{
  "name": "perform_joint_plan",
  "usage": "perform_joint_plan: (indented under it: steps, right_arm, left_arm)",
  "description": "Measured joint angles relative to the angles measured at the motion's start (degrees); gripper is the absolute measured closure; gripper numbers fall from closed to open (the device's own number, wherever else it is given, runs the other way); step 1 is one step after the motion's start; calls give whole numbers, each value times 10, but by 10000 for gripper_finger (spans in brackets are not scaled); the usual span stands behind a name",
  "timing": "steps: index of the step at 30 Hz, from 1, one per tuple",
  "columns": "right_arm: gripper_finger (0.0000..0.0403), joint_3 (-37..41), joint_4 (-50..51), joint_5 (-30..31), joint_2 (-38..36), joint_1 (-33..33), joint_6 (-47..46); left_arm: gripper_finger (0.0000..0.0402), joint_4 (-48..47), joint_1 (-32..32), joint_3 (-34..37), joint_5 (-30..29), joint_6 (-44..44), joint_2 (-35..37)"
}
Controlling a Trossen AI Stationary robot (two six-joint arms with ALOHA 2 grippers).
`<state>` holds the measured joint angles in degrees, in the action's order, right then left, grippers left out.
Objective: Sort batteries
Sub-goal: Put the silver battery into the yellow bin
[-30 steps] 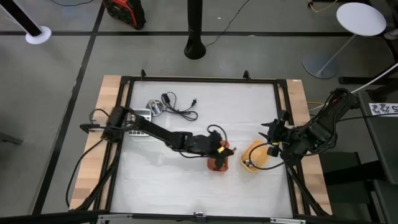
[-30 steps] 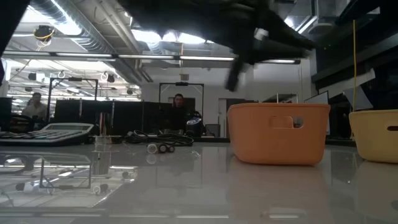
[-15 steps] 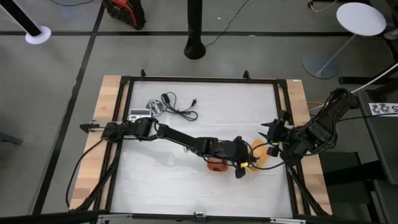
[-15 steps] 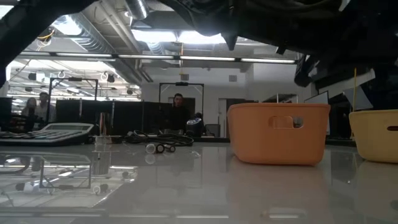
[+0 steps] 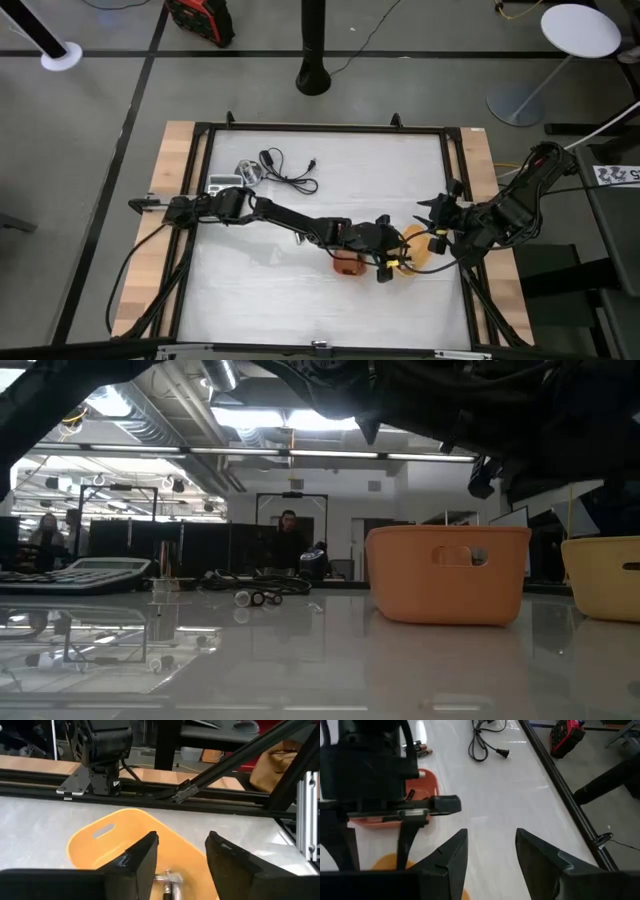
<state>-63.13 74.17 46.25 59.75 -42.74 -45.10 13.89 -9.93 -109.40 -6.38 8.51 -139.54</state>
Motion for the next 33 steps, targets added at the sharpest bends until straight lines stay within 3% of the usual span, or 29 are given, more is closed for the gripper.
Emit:
perform_joint_plan:
  steps: [5, 12, 18, 24, 28, 33]
  right_arm:
    - [242, 0, -14, -19, 2, 0, 0]
    - [242, 0, -59, -22, 31, 0, 17]
    - [242, 0, -112, 11, 69, 0, 19]
    - [242, 0, -140, 24, 97, 0, 47]
    - [242, 0, -167, 27, 107, 6, 68]
    - [242, 0, -225, 7, 107, 38, 129]
  left_arm:
    - [234, -62, 0, 1, 0, 19, 35]
    - [233, -407, -2, 0, 0, 1, 167]
    - [233, -683, -24, 0, -9, 178, 244]
    - [242, -924, -70, 3, -45, 304, 258]
    - [250, -1016, -104, 3, -77, 354, 259]
    - [259, -1034, -139, 3, -87, 372, 263]
